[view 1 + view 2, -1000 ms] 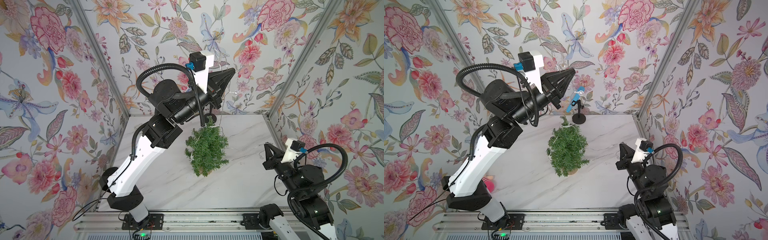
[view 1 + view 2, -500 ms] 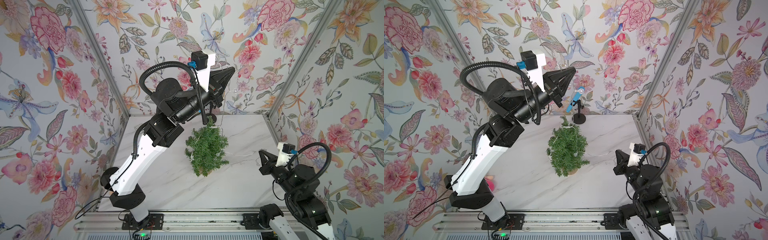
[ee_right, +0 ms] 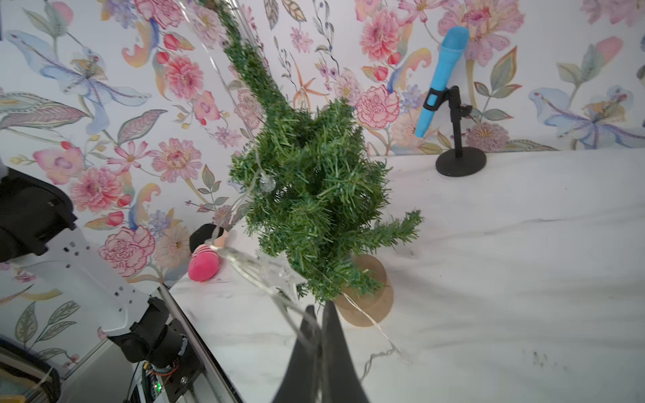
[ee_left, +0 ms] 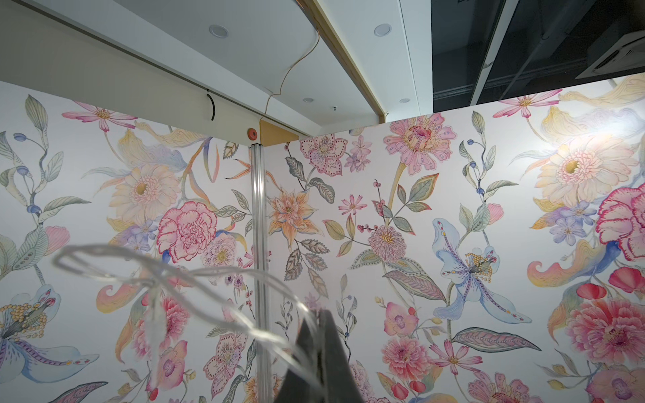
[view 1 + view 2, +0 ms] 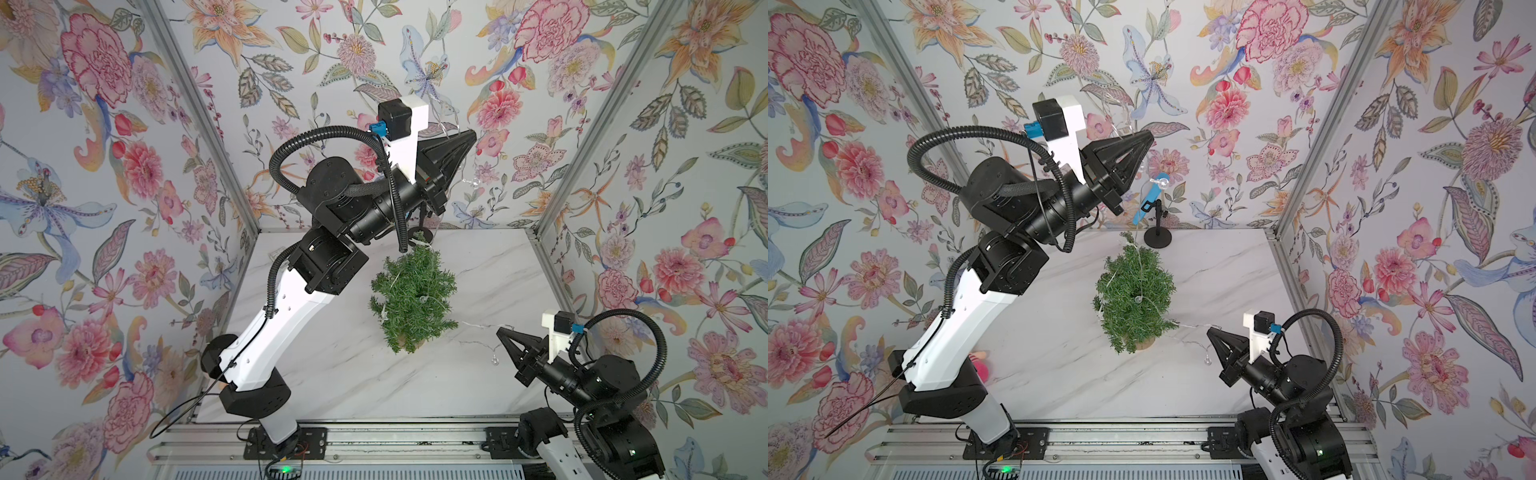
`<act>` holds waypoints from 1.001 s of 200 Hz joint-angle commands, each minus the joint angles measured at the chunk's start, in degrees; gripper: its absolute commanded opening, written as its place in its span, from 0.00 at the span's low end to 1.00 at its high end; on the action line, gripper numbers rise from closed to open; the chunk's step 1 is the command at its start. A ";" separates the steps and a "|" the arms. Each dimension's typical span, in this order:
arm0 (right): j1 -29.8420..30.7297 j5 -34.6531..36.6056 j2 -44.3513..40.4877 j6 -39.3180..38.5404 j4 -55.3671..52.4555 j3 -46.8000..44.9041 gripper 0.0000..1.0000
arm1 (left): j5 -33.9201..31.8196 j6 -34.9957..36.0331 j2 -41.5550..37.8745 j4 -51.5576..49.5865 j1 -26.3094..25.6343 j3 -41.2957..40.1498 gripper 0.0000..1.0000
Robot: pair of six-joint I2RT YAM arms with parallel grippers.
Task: Wrap string light around the christmas tree
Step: Wrap the light string around the Christmas tree.
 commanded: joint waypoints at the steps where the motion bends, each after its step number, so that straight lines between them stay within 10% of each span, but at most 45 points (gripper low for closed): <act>1: 0.32 -3.89 -0.09 2.61 4.75 3.86 0.00 | 0.27 -0.91 -0.97 6.05 0.28 -1.19 0.00; 88: 0.35 9.82 15.61 7.11 13.21 16.41 0.00 | -14.03 1.11 2.99 2.05 7.52 3.66 0.00; 200: 0.38 18.47 34.19 13.30 26.95 17.72 0.00 | -0.13 -15.65 14.83 13.17 26.71 15.34 0.00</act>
